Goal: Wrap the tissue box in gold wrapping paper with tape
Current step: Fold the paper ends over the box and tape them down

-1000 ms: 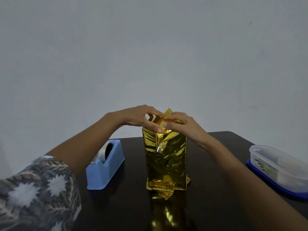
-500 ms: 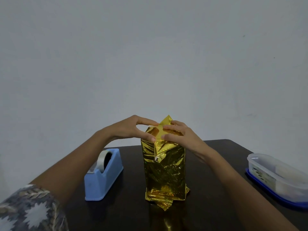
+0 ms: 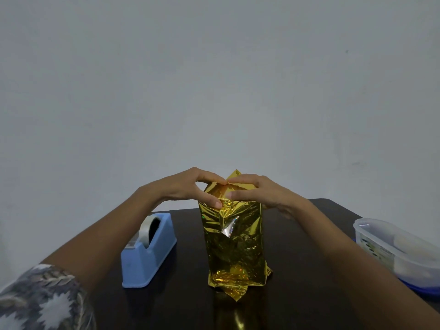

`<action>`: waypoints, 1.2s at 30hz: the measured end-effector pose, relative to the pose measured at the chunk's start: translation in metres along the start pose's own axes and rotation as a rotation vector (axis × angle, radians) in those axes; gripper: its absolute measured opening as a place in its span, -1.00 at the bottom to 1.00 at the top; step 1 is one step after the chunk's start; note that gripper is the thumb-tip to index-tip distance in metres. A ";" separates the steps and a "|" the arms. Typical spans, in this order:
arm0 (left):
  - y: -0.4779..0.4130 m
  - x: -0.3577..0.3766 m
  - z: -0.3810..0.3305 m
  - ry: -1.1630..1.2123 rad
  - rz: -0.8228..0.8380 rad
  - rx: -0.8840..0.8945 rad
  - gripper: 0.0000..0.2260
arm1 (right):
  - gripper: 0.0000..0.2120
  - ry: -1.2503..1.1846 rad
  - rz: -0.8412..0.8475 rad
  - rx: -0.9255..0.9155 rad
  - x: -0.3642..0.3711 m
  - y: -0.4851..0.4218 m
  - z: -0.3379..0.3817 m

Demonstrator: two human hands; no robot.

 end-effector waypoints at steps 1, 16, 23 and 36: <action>-0.001 0.000 0.000 -0.001 0.004 0.002 -0.50 | -0.56 0.018 -0.009 -0.004 -0.001 -0.001 -0.001; 0.018 -0.007 0.016 0.253 -0.246 0.010 -0.39 | -0.40 0.038 -0.169 -0.036 -0.007 -0.001 -0.010; 0.121 -0.042 0.129 -0.068 -0.759 -0.601 -0.71 | -0.43 -0.013 -0.168 -0.029 -0.008 0.000 -0.012; 0.162 0.009 0.202 0.343 -0.630 -1.040 -0.78 | -0.42 -0.009 -0.179 -0.021 -0.008 0.002 -0.012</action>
Point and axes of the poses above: each hand's wrist, its own y-axis away from the middle knuckle, its own x-axis out of the palm, z = x × y, the point moved 9 cm from there along -y, towards the middle knuckle, and after that the axes turned 5 degrees about -z, right-handed, at the moved point
